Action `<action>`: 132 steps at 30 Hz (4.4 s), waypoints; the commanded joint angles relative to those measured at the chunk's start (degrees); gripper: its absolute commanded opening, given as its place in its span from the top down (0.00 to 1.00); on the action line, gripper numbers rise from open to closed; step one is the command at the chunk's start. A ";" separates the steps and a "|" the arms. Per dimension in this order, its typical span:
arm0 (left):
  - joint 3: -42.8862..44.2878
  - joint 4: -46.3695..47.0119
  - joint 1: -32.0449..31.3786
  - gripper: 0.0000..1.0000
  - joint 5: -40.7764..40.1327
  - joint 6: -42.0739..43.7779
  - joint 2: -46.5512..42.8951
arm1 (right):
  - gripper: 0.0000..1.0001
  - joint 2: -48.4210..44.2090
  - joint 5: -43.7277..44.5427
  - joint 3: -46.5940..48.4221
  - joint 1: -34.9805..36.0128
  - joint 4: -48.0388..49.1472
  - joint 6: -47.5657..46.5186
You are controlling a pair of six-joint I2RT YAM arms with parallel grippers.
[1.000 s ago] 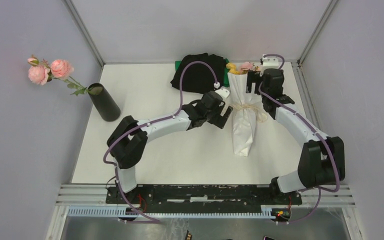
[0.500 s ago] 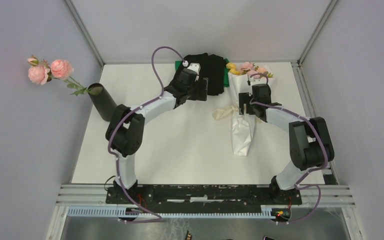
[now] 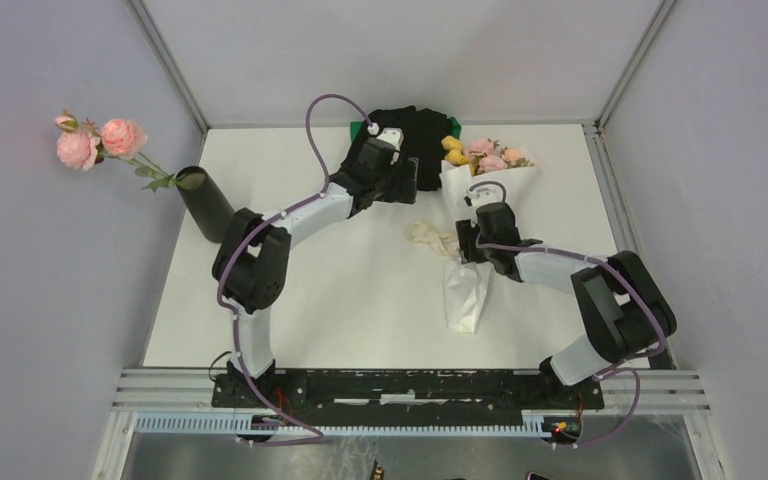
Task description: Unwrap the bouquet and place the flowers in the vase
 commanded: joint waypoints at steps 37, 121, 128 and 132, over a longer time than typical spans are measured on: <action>24.22 -1.35 9.38 0.00 -4.45 -2.80 11.26 | 0.27 -21.17 15.97 7.28 28.46 -13.37 2.46; 11.29 1.58 21.89 0.00 1.62 -13.13 17.89 | 0.13 -18.09 22.27 1.75 27.24 -4.44 -2.05; 11.12 6.95 23.12 0.01 5.21 -12.41 15.88 | 0.13 -17.01 23.00 0.05 27.04 -2.16 -2.13; 6.55 12.59 19.62 0.00 5.26 -8.56 11.07 | 0.13 -16.02 28.41 1.12 27.55 -3.72 -0.82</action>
